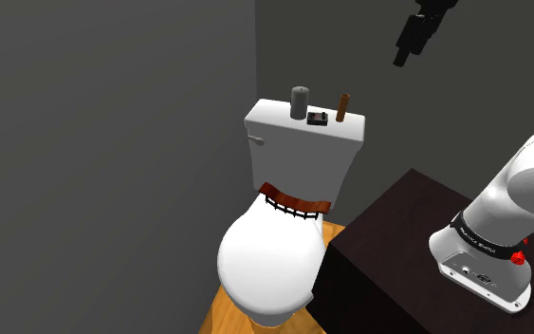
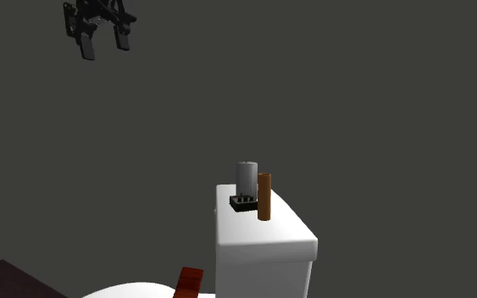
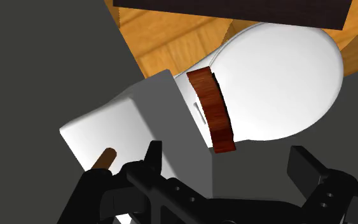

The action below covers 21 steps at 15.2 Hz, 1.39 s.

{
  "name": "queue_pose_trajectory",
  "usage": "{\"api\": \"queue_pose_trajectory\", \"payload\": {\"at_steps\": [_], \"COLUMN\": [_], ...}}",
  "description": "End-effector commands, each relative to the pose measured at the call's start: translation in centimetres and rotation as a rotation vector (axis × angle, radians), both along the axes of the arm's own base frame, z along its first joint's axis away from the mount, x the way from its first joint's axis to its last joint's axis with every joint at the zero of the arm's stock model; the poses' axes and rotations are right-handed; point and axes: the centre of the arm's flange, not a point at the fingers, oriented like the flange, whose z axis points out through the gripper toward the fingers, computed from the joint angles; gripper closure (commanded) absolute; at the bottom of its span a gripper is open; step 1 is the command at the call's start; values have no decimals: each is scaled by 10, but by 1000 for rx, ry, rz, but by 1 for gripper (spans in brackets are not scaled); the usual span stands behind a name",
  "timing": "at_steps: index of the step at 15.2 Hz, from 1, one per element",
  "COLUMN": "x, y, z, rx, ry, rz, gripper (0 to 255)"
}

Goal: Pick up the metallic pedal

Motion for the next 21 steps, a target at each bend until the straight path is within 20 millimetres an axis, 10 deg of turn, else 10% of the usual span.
{"api": "queue_pose_trajectory", "payload": {"at_steps": [1,21], "x": [0,206], "y": [0,-132], "z": [0,-147], "rx": [0,7], "ry": [0,243], "rz": [0,578], "gripper": [0,0]}}
